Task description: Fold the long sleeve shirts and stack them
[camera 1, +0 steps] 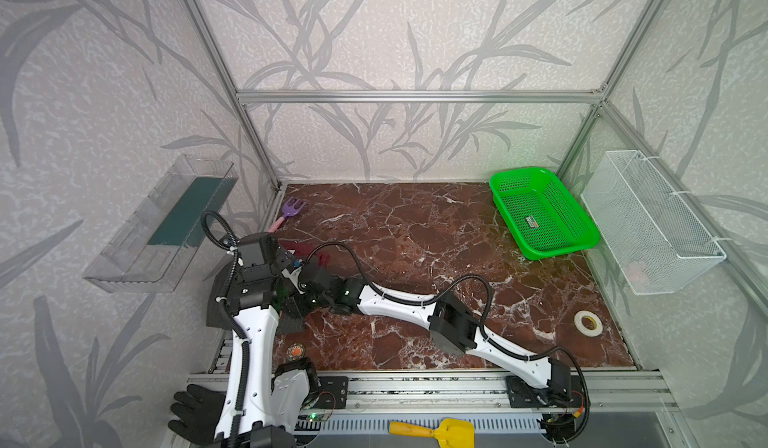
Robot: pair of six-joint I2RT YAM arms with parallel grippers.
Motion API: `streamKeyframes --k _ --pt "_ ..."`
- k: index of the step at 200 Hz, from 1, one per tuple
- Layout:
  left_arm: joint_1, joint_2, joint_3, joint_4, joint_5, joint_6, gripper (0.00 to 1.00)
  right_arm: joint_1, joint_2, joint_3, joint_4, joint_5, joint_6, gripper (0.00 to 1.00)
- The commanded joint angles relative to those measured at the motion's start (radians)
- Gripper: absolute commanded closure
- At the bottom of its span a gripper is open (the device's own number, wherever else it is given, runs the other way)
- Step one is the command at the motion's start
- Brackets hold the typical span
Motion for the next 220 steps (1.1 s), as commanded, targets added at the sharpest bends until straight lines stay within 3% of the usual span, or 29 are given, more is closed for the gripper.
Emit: streamKeyframes --k 1,23,38,93,136,147,185,198,220 --pt "-0.052 -0.012 -0.015 0.039 -0.021 0.042 0.15 -0.027 -0.169 -0.096 0.089 0.032 -0.041 0.34" --pt "-0.095 -0.016 -0.024 0.067 -0.029 0.057 0.1 -0.053 -0.27 -0.201 0.111 0.05 -0.066 0.29" --pt "-0.112 -0.018 -0.037 0.099 -0.004 0.069 0.01 -0.076 -0.346 -0.304 0.142 0.059 -0.084 0.26" --pt "-0.185 0.019 -0.106 0.316 0.106 0.145 0.01 -0.184 -0.749 -0.829 0.338 0.166 -0.195 0.19" --pt "-0.248 0.112 -0.249 0.614 0.067 0.322 0.01 -0.377 -1.151 -1.231 0.356 0.261 -0.341 0.13" --pt "-0.248 0.125 -0.29 0.685 0.033 0.326 0.01 -0.424 -1.245 -1.315 0.327 0.34 -0.37 0.07" --pt "-0.233 0.225 -0.342 0.789 -0.008 0.37 0.01 -0.656 -1.538 -1.555 0.186 0.449 -0.397 0.03" --pt "-0.231 0.247 -0.397 0.925 -0.021 0.351 0.01 -0.694 -1.621 -1.684 0.286 0.539 -0.417 0.01" --pt "-0.231 0.328 -0.426 1.04 -0.031 0.406 0.01 -0.714 -1.668 -1.924 0.64 0.695 -0.513 0.01"
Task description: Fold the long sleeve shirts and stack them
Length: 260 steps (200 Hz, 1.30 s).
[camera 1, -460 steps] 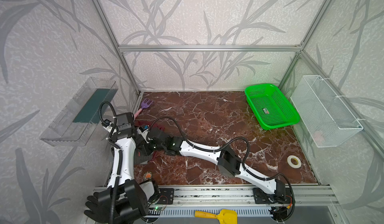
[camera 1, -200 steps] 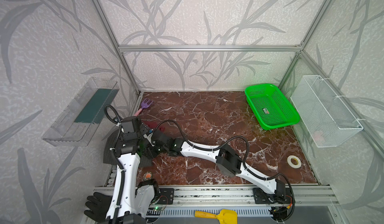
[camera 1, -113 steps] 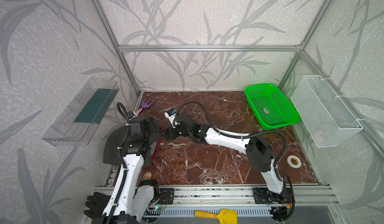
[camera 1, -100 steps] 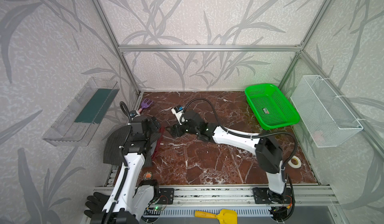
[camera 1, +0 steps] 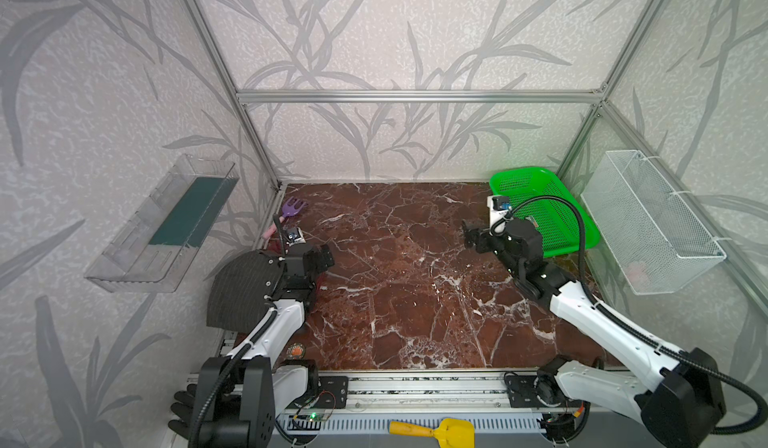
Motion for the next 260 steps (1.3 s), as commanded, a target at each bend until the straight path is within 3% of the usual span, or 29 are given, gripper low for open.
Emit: streamKeyframes --k 1,31,43,57,75,94,141,163,173,184,204,221,242,260 --pt "0.006 0.074 -0.031 0.214 -0.034 0.082 0.01 -0.009 -0.017 -0.198 0.288 0.194 -0.11 0.01" --pt "0.004 0.211 -0.072 0.436 -0.062 0.121 0.01 -0.092 0.11 -0.266 0.394 0.298 -0.108 0.01" --pt "0.0 0.247 -0.041 0.43 -0.061 0.166 0.01 -0.124 0.16 -0.289 0.461 0.333 -0.118 0.01" --pt "0.0 0.302 -0.032 0.459 -0.058 0.158 0.01 -0.178 0.199 -0.3 0.502 0.306 -0.111 0.01" --pt "-0.003 0.428 -0.072 0.686 -0.051 0.192 0.01 -0.232 0.232 -0.273 0.498 0.282 -0.091 0.01" --pt "-0.003 0.391 -0.046 0.571 -0.063 0.166 0.01 -0.287 0.252 -0.26 0.502 0.22 -0.079 0.01" --pt "-0.011 0.426 -0.077 0.691 -0.078 0.182 0.01 -0.322 0.216 -0.277 0.459 0.131 -0.082 0.01" --pt "-0.021 0.428 -0.091 0.722 -0.121 0.182 0.01 -0.322 0.247 -0.256 0.319 0.116 -0.111 0.01" --pt "-0.024 0.43 -0.096 0.735 -0.123 0.186 0.01 -0.321 0.303 -0.32 0.506 0.17 -0.064 0.01" --pt "-0.027 0.432 -0.094 0.734 -0.12 0.191 0.01 -0.309 0.346 -0.379 0.754 0.053 -0.21 0.01" --pt "-0.035 0.431 -0.07 0.685 -0.121 0.196 0.01 -0.322 0.421 -0.323 0.656 -0.003 -0.192 0.01" --pt "-0.037 0.433 -0.072 0.694 -0.129 0.199 0.01 -0.333 0.568 -0.402 1.011 -0.017 -0.216 0.01" --pt "-0.04 0.436 -0.072 0.696 -0.131 0.201 0.01 -0.356 0.472 -0.305 0.665 -0.056 -0.163 0.01" --pt "-0.042 0.435 -0.073 0.699 -0.135 0.202 0.01 -0.378 0.537 -0.358 0.873 -0.078 -0.171 0.01"
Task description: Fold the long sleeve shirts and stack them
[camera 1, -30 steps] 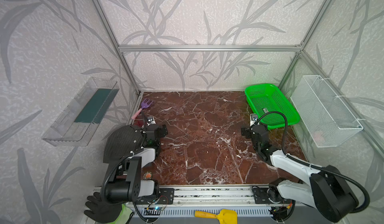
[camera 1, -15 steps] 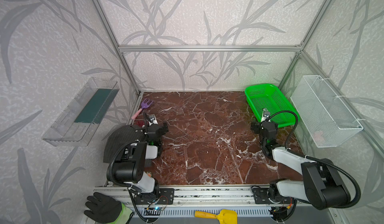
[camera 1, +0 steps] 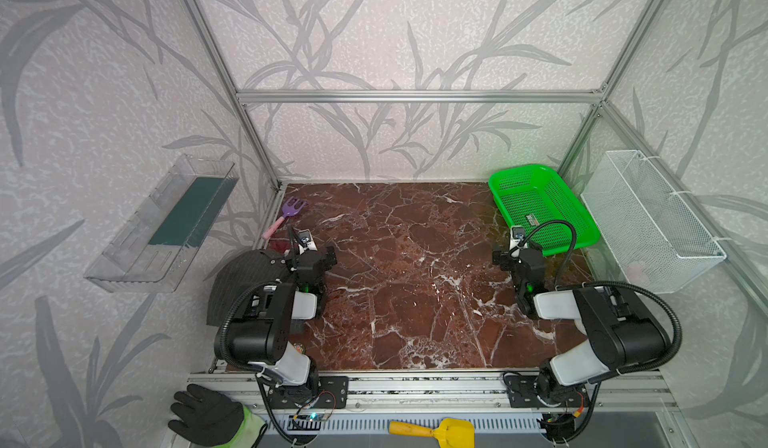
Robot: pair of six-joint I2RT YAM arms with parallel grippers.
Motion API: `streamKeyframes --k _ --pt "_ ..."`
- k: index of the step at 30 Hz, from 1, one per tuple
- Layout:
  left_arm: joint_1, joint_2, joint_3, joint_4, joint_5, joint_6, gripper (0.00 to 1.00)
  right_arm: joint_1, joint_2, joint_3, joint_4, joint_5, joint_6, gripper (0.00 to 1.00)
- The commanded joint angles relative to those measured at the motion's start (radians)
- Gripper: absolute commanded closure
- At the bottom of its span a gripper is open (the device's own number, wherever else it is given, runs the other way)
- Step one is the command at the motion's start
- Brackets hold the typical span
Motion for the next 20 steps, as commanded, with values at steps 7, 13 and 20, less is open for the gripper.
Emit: streamKeyframes --k 7,13,20 --pt "-0.012 0.014 0.01 0.029 -0.033 0.026 0.01 -0.02 0.034 -0.027 0.049 -0.079 0.016 0.01" --pt "-0.012 0.014 0.009 0.028 -0.034 0.027 0.01 -0.019 0.039 -0.02 0.045 -0.077 0.013 0.01" --pt "0.004 0.009 0.016 0.005 -0.005 0.014 0.01 -0.018 0.038 -0.02 0.043 -0.076 0.013 0.01"
